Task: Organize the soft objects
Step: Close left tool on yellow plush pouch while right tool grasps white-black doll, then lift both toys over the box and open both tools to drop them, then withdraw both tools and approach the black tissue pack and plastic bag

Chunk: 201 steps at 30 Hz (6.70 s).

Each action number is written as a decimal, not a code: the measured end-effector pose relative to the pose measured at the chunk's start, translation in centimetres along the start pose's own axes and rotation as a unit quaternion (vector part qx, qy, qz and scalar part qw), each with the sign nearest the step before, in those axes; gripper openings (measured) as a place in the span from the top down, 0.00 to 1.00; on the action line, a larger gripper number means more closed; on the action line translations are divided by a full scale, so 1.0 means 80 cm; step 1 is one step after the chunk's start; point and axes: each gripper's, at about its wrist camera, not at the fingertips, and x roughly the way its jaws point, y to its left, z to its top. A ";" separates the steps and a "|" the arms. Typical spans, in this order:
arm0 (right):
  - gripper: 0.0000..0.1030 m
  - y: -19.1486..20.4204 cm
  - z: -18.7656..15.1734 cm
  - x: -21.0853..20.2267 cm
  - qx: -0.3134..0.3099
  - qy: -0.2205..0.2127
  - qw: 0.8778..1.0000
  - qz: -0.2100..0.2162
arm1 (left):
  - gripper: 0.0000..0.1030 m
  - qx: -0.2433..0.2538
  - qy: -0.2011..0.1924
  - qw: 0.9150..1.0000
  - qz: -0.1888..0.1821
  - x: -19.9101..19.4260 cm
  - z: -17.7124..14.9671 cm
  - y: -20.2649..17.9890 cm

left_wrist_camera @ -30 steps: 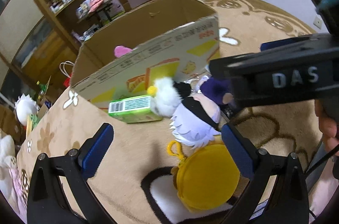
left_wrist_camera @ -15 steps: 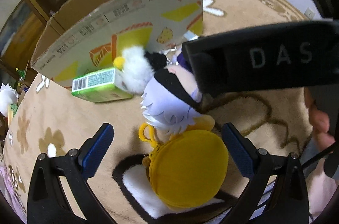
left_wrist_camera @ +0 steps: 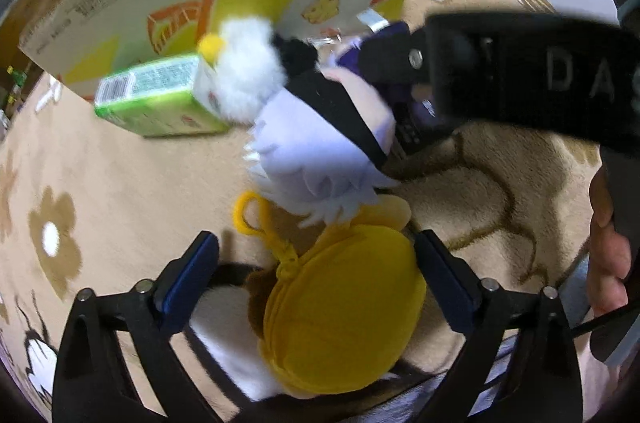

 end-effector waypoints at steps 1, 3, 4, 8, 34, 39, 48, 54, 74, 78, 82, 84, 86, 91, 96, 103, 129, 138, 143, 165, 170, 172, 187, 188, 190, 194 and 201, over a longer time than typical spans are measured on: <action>0.28 0.001 0.000 0.000 0.000 -0.001 1.000 0.001 | 0.10 -0.002 0.003 1.000 -0.005 0.002 0.000 0.001; 0.30 0.004 0.000 0.000 -0.005 -0.003 1.000 0.002 | 0.16 -0.007 0.009 1.000 -0.015 0.006 -0.002 0.002; 0.32 0.005 0.000 -0.001 -0.006 -0.004 1.000 0.001 | 0.18 -0.011 0.014 1.000 -0.023 0.007 -0.001 0.003; 0.33 0.007 -0.001 -0.004 -0.009 -0.009 1.000 0.001 | 0.32 -0.031 0.026 0.998 -0.055 0.009 -0.002 0.011; 0.71 0.032 -0.002 -0.024 -0.050 -0.048 0.997 0.024 | 0.49 -0.036 -0.056 0.997 0.027 -0.050 -0.012 0.052; 0.75 0.030 -0.001 -0.050 -0.048 -0.082 0.995 0.015 | 0.50 -0.053 -0.093 0.993 0.044 -0.077 -0.016 0.065; 0.76 0.024 0.002 -0.093 -0.044 -0.134 0.990 0.012 | 0.50 -0.082 -0.182 0.976 0.085 -0.134 -0.014 0.096; 0.76 0.024 0.005 -0.121 -0.038 -0.169 0.985 0.015 | 0.50 -0.101 -0.265 0.954 0.094 -0.168 0.008 0.103; 0.76 0.055 0.050 -0.193 -0.063 -0.304 0.950 0.012 | 0.50 -0.082 -0.400 0.903 0.137 -0.233 0.081 0.133; 0.76 0.056 0.065 -0.189 -0.066 -0.306 0.950 0.013 | 0.50 -0.085 -0.402 0.902 0.132 -0.231 0.094 0.143; 0.76 0.057 0.076 -0.180 -0.072 -0.307 0.949 0.008 | 0.50 -0.091 -0.394 0.905 0.131 -0.219 0.105 0.149; 0.76 0.053 0.081 -0.172 -0.067 -0.299 0.952 0.016 | 0.50 -0.099 -0.387 0.911 0.104 -0.212 0.109 0.157; 0.76 0.048 0.086 -0.163 -0.063 -0.294 0.954 0.017 | 0.50 -0.110 -0.379 0.915 0.084 -0.203 0.113 0.166; 0.76 0.049 0.095 -0.140 -0.073 -0.280 0.957 0.003 | 0.50 -0.122 -0.360 0.922 0.077 -0.183 0.117 0.183; 0.76 0.054 0.099 -0.117 -0.088 -0.269 0.959 -0.001 | 0.49 -0.123 -0.330 0.933 0.077 -0.161 0.121 0.187; 0.76 0.071 0.094 -0.102 -0.116 -0.246 0.962 0.003 | 0.47 -0.117 -0.307 0.942 0.064 -0.146 0.118 0.181; 0.32 0.061 0.081 -0.099 -0.099 -0.201 0.975 0.010 | 0.06 -0.102 -0.299 0.943 0.104 -0.157 0.091 0.161; 0.04 0.055 0.059 -0.120 -0.089 -0.204 0.975 0.010 | 0.03 -0.102 -0.292 0.945 0.103 -0.177 0.064 0.151; 0.00 0.049 0.046 -0.128 -0.087 -0.199 0.976 -0.002 | 0.03 -0.105 -0.268 0.951 0.114 -0.178 0.051 0.145; 0.00 0.036 0.004 -0.091 -0.078 -0.112 0.990 -0.035 | 0.03 -0.130 -0.177 0.973 0.069 -0.129 0.054 0.150; 0.00 0.032 0.005 -0.070 -0.070 -0.087 0.993 -0.038 | 0.03 -0.128 -0.162 0.976 0.069 -0.117 0.058 0.152; 0.00 0.029 0.005 -0.061 -0.065 -0.077 0.994 -0.042 | 0.03 -0.128 -0.157 0.977 0.071 -0.111 0.059 0.153; 0.00 0.008 0.007 -0.004 -0.031 -0.009 0.998 -0.056 | 0.03 -0.110 -0.114 0.985 0.065 -0.072 0.072 0.145; 0.00 0.006 0.007 0.000 -0.027 -0.005 0.998 -0.056 | 0.03 -0.108 -0.112 0.986 0.066 -0.070 0.073 0.145; 0.00 0.003 0.008 0.007 -0.017 0.004 0.998 -0.053 | 0.03 -0.106 -0.106 0.986 0.067 -0.064 0.074 0.144; 0.00 -0.004 0.009 0.019 -0.006 0.016 0.999 -0.050 | 0.03 -0.104 -0.093 0.988 0.071 -0.053 0.076 0.142; 0.00 0.001 0.003 0.023 -0.014 0.032 0.998 -0.053 | 0.03 -0.100 -0.078 0.989 0.070 -0.044 0.077 0.140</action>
